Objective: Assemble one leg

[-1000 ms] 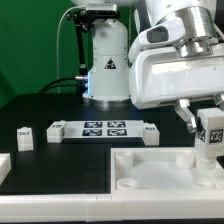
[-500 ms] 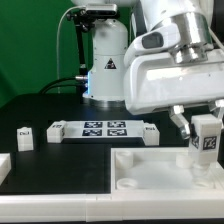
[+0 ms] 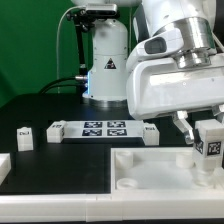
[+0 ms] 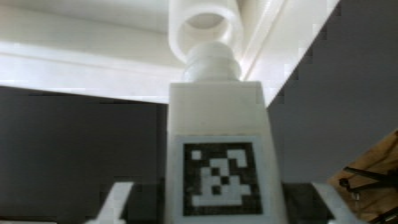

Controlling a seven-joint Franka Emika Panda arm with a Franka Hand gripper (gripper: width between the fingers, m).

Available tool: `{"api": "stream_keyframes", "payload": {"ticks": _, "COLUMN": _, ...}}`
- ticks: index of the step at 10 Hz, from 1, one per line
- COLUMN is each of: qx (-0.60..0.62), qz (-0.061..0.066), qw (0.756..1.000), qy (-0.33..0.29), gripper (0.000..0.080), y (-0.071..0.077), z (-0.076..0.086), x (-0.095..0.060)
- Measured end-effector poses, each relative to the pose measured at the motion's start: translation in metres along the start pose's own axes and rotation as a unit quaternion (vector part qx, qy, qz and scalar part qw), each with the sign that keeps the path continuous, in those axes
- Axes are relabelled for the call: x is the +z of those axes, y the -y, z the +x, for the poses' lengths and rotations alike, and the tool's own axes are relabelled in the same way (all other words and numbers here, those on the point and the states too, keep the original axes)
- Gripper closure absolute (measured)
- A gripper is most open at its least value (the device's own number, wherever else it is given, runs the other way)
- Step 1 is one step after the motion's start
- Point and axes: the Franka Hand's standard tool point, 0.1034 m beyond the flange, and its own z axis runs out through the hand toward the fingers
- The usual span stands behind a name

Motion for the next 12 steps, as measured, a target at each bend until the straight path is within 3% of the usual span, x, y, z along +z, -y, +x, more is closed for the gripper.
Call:
{"api": "stream_keyframes", "payload": {"ticks": 7, "qx": 0.004, "qz": 0.001, "qw": 1.0, "qy": 0.009, "gripper": 0.0508, "y": -0.001, "z": -0.017, "x": 0.012}}
{"api": "stream_keyframes", "payload": {"ticks": 12, "qx": 0.004, "qz": -0.005, "qw": 1.0, "qy": -0.018, "gripper": 0.0508, "y": 0.0, "z": -0.015, "x": 0.015}}
